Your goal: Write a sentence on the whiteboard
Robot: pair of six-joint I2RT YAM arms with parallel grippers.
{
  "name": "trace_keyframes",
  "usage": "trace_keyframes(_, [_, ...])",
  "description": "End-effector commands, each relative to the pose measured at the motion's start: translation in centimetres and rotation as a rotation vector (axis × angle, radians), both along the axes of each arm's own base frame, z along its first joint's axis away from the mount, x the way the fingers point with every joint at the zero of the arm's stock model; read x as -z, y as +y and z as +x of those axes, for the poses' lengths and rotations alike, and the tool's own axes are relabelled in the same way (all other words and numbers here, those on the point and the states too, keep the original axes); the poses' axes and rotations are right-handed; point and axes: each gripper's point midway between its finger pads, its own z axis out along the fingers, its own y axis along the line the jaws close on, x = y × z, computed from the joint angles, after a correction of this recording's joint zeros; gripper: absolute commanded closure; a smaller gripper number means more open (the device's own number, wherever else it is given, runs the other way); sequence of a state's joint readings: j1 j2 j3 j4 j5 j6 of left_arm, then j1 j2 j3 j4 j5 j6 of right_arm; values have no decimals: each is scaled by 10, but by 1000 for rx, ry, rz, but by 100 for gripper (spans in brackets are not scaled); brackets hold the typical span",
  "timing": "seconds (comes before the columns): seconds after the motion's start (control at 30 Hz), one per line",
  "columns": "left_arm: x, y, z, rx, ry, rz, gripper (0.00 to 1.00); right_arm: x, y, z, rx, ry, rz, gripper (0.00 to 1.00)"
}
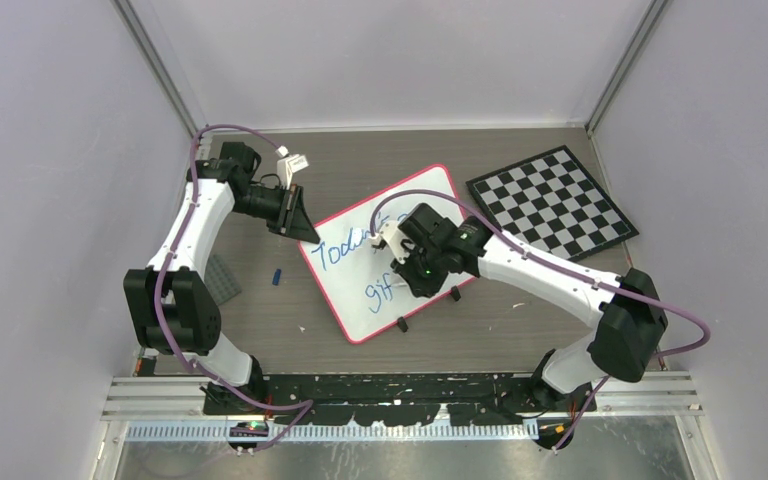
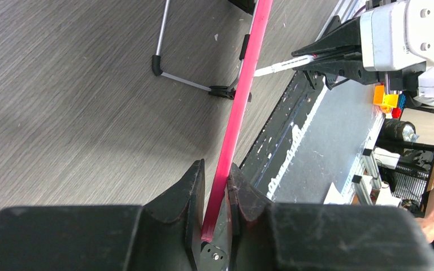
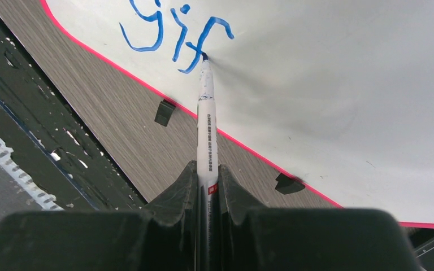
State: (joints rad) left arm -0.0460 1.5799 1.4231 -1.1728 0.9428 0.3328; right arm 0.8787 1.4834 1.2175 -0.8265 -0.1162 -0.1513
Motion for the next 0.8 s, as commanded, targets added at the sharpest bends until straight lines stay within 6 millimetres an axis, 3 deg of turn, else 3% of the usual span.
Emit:
trace_keyframes(0.0, [5, 4, 6, -14, -10, 59, 100, -14, -3, 17, 30, -76, 23, 100])
trace_keyframes(0.33, [4, 3, 6, -12, -12, 62, 100, -44, 5, 3, -27, -65, 127, 100])
trace_keyframes(0.77, [3, 2, 7, -9, -15, 66, 100, -22, 1, 20, -5, -91, 30, 100])
